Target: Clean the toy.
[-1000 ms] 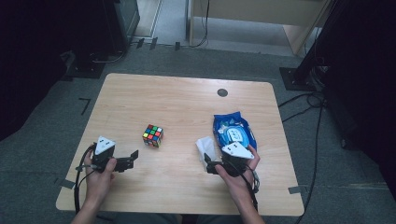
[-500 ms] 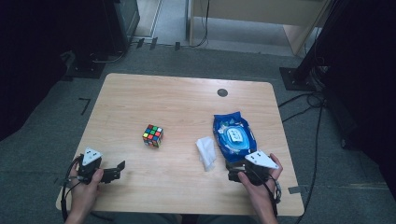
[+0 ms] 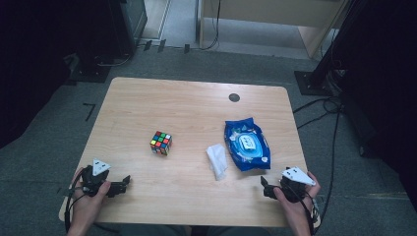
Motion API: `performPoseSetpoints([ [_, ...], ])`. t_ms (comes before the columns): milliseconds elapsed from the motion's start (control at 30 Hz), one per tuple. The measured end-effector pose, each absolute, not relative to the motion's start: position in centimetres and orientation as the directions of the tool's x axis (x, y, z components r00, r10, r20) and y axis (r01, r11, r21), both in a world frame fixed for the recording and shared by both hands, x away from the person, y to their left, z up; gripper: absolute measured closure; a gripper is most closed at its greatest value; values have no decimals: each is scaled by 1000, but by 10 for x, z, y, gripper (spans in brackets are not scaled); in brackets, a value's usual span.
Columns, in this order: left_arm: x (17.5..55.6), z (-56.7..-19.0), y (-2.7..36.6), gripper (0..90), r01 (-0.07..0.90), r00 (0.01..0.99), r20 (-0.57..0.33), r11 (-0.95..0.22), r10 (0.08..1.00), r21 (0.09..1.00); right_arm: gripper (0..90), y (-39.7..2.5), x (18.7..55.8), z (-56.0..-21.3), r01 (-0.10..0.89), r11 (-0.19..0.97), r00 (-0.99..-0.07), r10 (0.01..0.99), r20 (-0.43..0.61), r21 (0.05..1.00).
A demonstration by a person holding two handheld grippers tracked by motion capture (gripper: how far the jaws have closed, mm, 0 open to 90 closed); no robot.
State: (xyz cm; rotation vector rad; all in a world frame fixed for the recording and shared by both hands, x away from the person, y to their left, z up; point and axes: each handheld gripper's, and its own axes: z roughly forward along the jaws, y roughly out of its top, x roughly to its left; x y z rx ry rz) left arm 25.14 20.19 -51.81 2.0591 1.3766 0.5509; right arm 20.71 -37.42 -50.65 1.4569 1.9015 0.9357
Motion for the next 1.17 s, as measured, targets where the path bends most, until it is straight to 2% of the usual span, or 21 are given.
performPoseSetpoints([
  [500,253,-519,203,0,676,375,14,-284,927,680,0,-412,211,-522,657,145,-177,984,-35,740],
  [700,253,-519,203,0,676,375,13,-283,927,680,0,-412,211,-526,674,144,-173,984,-35,725],
  [867,253,-519,203,0,676,375,13,-283,927,680,0,-413,213,-526,699,109,-179,983,26,707],
  [1167,253,-519,203,0,676,374,13,-283,927,680,0,-413,213,-526,699,108,-179,984,27,707],
])
